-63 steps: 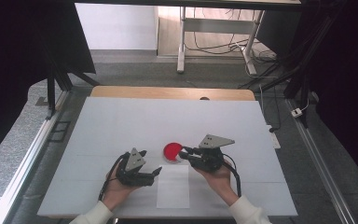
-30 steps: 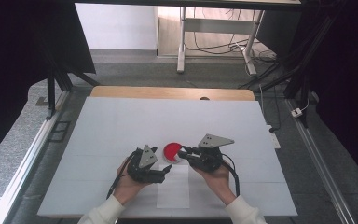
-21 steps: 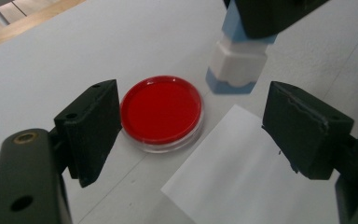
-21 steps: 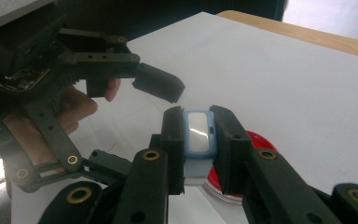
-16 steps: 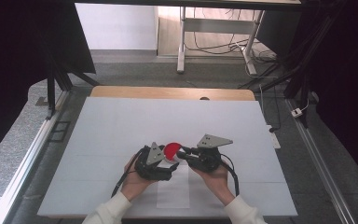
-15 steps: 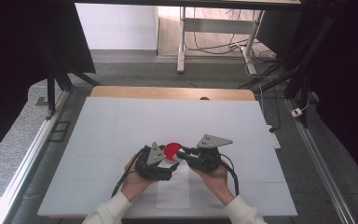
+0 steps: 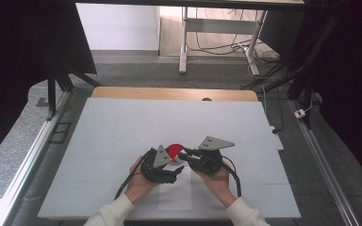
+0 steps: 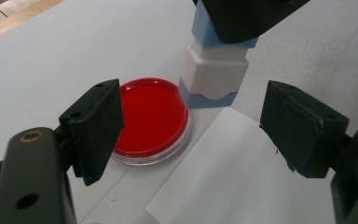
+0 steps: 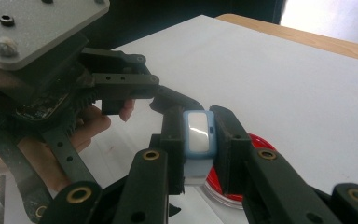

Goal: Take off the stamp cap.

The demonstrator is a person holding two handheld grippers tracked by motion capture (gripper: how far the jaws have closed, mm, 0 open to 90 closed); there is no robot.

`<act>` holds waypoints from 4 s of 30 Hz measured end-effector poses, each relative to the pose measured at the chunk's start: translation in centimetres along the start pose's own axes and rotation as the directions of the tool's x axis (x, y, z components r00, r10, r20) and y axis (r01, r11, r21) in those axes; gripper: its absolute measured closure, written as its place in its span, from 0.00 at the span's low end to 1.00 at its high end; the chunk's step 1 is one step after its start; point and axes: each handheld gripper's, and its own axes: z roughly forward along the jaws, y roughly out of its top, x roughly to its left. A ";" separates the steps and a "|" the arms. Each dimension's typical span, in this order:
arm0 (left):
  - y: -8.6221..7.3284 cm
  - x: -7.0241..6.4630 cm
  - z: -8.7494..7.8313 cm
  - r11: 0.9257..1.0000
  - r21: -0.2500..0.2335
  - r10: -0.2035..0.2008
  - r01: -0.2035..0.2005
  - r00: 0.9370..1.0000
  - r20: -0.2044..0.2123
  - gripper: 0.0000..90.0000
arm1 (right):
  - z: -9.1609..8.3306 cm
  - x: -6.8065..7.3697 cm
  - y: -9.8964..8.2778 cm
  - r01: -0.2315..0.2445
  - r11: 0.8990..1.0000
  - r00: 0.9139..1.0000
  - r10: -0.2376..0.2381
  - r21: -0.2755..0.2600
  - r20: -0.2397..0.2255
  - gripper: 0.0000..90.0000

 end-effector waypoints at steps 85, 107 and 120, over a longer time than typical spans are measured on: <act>-0.4 -0.7 1.0 0.994 0.020 0.111 -0.110 0.992 -0.054 0.73 | 0.2 -0.1 -1.0 -0.051 0.998 0.998 0.053 -0.045 0.036 0.83; -0.5 -0.7 1.1 0.990 0.032 0.136 -0.134 0.989 -0.061 0.73 | 0.3 0.1 -1.1 -0.037 0.999 0.998 0.038 -0.031 0.053 0.83; -0.6 -0.9 1.3 0.984 0.049 0.173 -0.170 0.982 -0.073 0.73 | 0.4 0.0 -1.1 -0.043 0.999 0.998 0.043 -0.012 0.050 0.83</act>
